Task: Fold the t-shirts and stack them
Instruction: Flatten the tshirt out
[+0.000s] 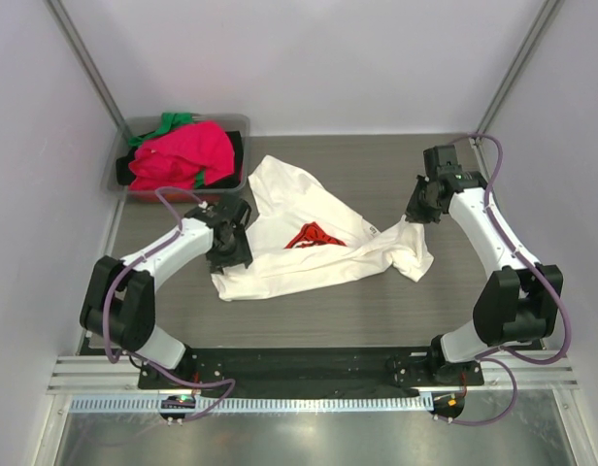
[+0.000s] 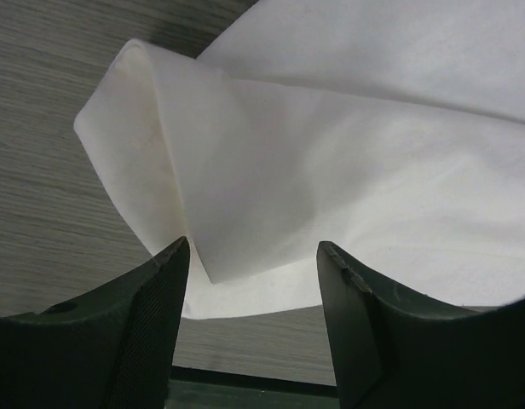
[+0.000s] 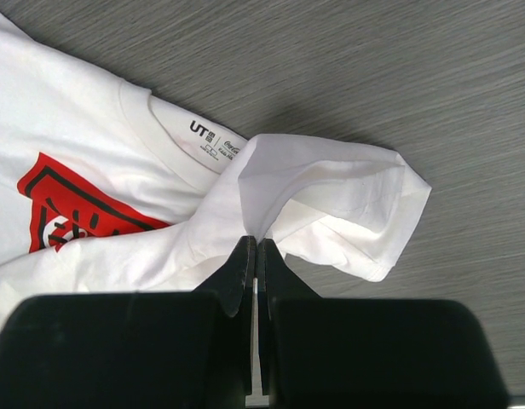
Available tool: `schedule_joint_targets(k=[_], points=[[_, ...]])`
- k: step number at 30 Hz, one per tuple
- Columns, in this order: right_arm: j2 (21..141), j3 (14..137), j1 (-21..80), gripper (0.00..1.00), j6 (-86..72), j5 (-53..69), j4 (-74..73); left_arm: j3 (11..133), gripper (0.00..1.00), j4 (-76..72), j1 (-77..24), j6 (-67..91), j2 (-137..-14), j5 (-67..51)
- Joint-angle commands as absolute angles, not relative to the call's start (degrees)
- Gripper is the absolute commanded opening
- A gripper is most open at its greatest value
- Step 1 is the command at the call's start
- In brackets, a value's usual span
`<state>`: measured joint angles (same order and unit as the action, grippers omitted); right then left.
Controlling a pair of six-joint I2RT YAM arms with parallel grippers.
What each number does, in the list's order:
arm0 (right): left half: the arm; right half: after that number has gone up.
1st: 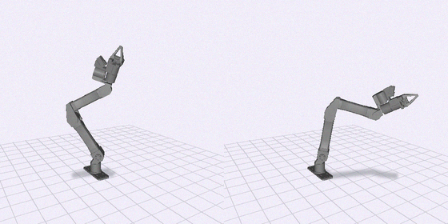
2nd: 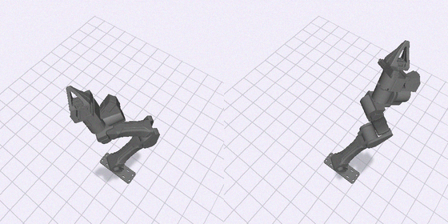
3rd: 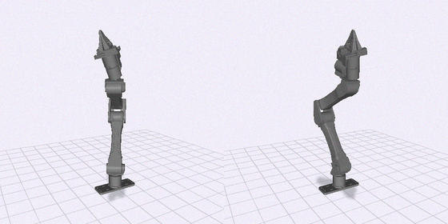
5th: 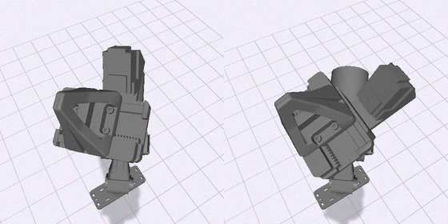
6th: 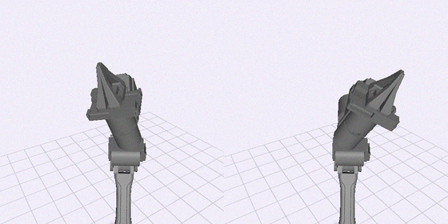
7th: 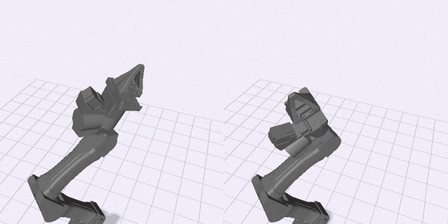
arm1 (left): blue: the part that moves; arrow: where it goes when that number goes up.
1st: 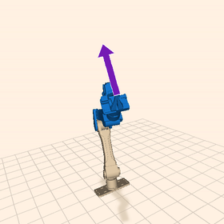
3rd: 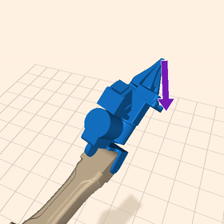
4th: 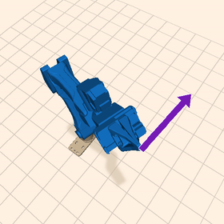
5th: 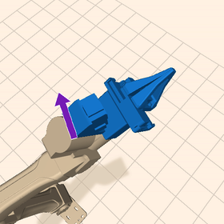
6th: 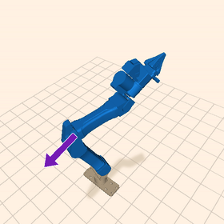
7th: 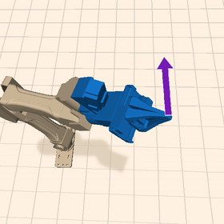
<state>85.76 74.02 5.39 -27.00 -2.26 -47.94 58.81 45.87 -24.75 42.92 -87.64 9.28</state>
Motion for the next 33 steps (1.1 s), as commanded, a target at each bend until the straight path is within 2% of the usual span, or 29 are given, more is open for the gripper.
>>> schedule_joint_targets(k=[1,4,7,8,14,15,19,20,22,23,26,28,33], points=[[82.9,73.7,5.3,0.01,-26.0,-2.7,-46.8,57.7,0.63,46.6,-25.3,45.7,-84.7,9.3],[83.0,73.1,5.4,0.01,-26.1,-2.6,-46.8,57.1,0.54,45.1,-25.6,46.1,-84.5,9.1],[83.1,72.8,5.3,0.01,-26.2,-2.4,-46.7,57.9,0.26,43.2,-25.6,45.6,-86.0,8.9],[83.0,72.8,5.3,0.01,-26.1,-2.5,-46.8,58.5,0.01,43.2,-25.5,45.4,-86.5,9.6],[82.8,74.6,5.4,0.01,-25.5,-3.8,-47.4,77.0,0.0,52.2,-23.5,42.5,-89.1,20.3],[82.9,75.1,5.3,0.01,-25.7,-3.6,-47.5,83.3,0.0,53.2,-22.2,42.2,-90.4,19.6],[84.4,76.8,5.4,0.01,-26.3,-2.6,-47.8,94.6,0.0,56.2,-14.7,41.3,-101.0,13.1],[84.5,77.3,5.3,0.01,-26.4,-2.4,-48.0,97.0,0.09,56.3,-12.2,40.8,-105.5,11.1],[84.6,77.8,5.3,0.01,-26.2,-1.8,-48.3,99.8,0.38,59.7,-10.5,39.8,-110.6,3.3],[84.6,78.0,5.4,0.01,-26.0,-1.8,-48.7,100.4,0.68,59.9,-10.6,38.8,-112.7,2.4],[84.1,77.5,5.3,0.01,-25.4,-2.2,-49.0,91.5,0.87,55.3,-11.4,39.4,-108.1,2.2],[83.9,77.0,5.3,0.01,-25.5,-1.8,-49.0,86.7,0.87,51.3,-11.4,40.6,-104.2,3.2],[84.5,76.2,5.3,0.01,-25.8,-0.9,-48.7,76.2,0.74,45.4,-11.4,41.0,-95.8,4.2]])
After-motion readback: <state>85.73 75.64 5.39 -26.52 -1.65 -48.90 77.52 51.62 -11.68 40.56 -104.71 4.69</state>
